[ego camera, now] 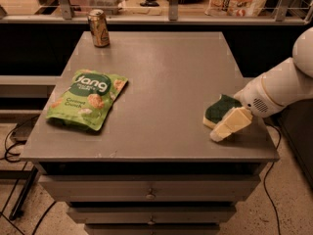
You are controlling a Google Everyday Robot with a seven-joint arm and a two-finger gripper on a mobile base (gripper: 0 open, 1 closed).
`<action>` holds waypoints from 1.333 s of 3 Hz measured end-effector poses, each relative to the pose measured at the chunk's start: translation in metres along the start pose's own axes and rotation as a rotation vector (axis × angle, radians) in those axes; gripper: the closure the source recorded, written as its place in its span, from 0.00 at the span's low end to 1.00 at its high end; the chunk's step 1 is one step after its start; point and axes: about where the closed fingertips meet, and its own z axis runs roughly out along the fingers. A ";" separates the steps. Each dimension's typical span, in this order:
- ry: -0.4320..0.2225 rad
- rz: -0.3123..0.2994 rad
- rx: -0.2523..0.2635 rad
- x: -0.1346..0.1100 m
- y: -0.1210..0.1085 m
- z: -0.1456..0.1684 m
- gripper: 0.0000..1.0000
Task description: Move sponge near orange can
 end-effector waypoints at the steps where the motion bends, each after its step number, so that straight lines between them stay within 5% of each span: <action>1: -0.020 0.013 0.013 -0.006 0.000 0.003 0.41; 3: -0.021 0.013 0.013 -0.009 0.000 -0.002 0.88; 4: -0.102 -0.015 0.017 -0.043 -0.013 -0.017 1.00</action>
Offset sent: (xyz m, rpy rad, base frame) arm 0.0170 0.0188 0.0339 0.0680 -0.0925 -0.0280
